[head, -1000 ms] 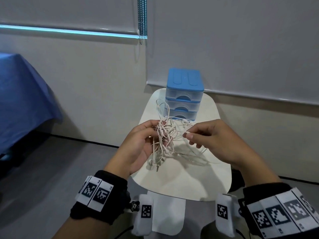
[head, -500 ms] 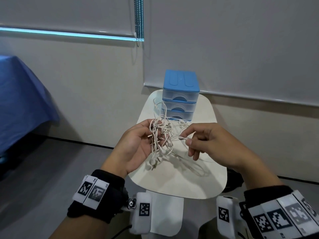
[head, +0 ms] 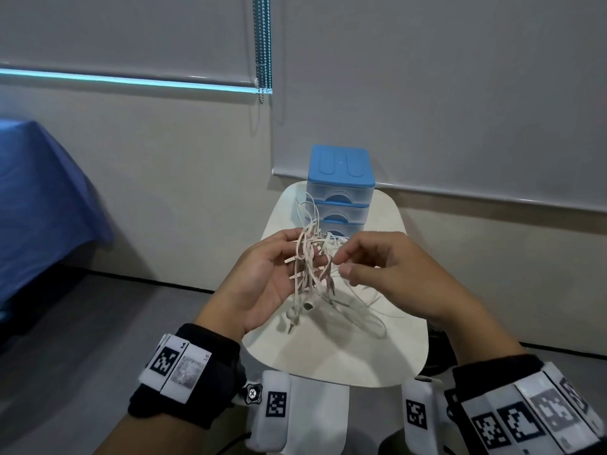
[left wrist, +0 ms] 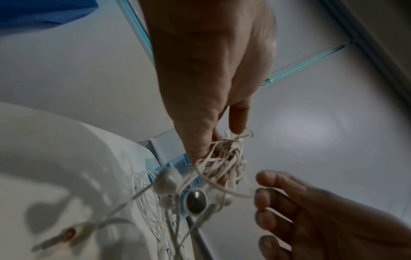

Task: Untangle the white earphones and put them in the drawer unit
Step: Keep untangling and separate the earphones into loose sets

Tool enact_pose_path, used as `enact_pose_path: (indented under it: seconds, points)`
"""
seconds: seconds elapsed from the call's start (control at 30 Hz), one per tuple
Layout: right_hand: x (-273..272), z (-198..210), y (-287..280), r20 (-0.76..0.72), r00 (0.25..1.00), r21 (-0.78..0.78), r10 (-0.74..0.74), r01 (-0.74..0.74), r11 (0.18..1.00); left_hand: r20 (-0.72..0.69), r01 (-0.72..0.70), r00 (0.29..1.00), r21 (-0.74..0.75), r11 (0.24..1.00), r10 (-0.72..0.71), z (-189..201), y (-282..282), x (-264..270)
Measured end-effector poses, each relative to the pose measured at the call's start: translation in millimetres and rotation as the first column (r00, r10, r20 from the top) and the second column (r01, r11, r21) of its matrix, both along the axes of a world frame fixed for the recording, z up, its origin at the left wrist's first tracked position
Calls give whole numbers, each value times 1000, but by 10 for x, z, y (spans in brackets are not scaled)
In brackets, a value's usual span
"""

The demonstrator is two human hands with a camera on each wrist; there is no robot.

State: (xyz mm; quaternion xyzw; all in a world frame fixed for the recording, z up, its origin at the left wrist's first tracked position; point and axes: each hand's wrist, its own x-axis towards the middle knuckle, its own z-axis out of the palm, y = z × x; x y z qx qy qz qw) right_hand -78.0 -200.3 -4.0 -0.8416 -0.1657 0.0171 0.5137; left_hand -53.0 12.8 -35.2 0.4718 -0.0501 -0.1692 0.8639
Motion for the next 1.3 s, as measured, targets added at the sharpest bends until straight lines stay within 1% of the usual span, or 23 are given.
enact_pose_path:
  seconds: [0.07,0.1,0.2,0.27,0.33,0.37,0.47,0.53,0.63,0.7,0.83,0.93,1.03,1.1,1.13,1.2,1.3]
  points:
    - [-27,-5,64,-28,999,-13,32,-33,999,5,28,1000,10,1000,-28,15,-25,-26]
    - [-34,-17,92,-37,999,-24,22,-23,999,2,44,999,6,999,-44,28,-38,-37]
    - [-25,-73,178,-40,996,-55,-75,73,996,6,96,995,-5,995,-96,54,-71,-59]
    - [39,-137,215,-1,988,-79,-153,153,985,25,126,992,26,992,-127,57,-80,-63]
    - [109,-174,211,37,977,-73,-210,213,974,61,167,983,99,981,-173,72,-76,-65]
    - [144,-182,196,44,972,-62,-233,235,970,82,185,976,157,970,-200,93,-71,-65]
    - [197,-196,125,4,962,9,-273,273,962,132,198,958,341,919,-255,160,-60,-41]
    - [194,-190,91,-36,963,68,-266,267,961,146,177,955,412,894,-257,220,-74,-20]
    - [185,-146,83,-86,966,140,-245,255,957,174,146,950,480,865,-257,312,-112,-12]
    - [192,-124,104,-102,967,158,-235,249,955,174,154,946,502,851,-274,358,-124,-14]
    - [244,-162,113,-16,962,131,-274,273,953,174,171,936,536,827,-307,404,-70,-13]
    - [275,-146,52,-9,960,179,-281,278,944,245,93,931,555,827,-269,477,62,-10]
    - [272,-98,-34,-43,967,240,-251,254,937,333,-93,936,549,830,-115,504,206,32]
    - [264,-69,-69,-58,974,265,-218,225,937,354,-204,935,552,808,-6,461,272,77]
    - [259,-55,-79,-65,977,281,-202,212,936,356,-236,934,559,795,27,433,292,93]
    - [254,-38,-91,-83,981,315,-174,191,930,353,-264,934,579,772,55,379,298,115]
    - [242,-9,-94,-108,983,346,-151,179,921,352,-259,935,614,746,34,311,235,141]
